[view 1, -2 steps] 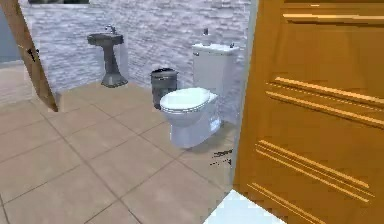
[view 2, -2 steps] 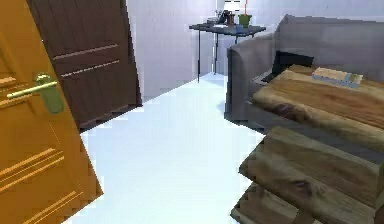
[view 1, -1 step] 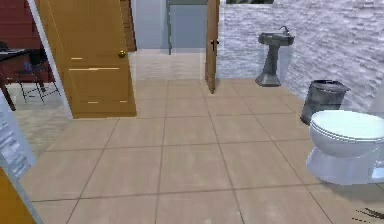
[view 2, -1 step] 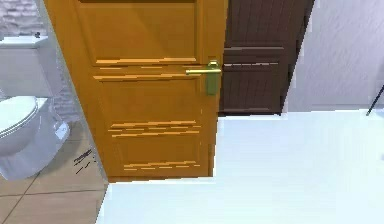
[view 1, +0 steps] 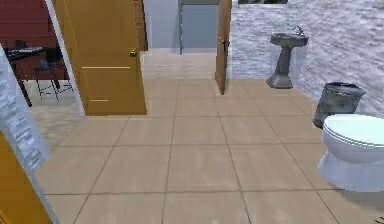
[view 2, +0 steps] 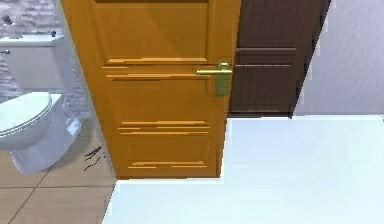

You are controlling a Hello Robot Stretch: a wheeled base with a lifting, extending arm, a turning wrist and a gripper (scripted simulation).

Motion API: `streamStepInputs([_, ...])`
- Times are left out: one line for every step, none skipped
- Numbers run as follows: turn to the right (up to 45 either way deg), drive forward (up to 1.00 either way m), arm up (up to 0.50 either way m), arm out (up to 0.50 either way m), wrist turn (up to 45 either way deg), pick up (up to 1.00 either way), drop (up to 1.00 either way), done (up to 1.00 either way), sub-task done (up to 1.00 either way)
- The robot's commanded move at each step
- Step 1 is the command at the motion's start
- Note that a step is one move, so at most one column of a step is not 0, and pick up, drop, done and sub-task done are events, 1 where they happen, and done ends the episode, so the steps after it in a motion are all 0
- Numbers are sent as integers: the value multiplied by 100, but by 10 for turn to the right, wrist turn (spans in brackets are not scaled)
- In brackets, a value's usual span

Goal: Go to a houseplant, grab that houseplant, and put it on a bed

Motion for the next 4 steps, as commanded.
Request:
streamStepInputs([0, 85, 0, 0, 0, 0, 0, 0, 0])
streamStepInputs([-450, 0, 0, 0, 0, 0, 0, 0, 0])
streamStepInputs([-270, 0, 0, 0, 0, 0, 0, 0, 0])
streamStepInputs([-30, 0, 0, 0, 0, 0, 0, 0, 0])
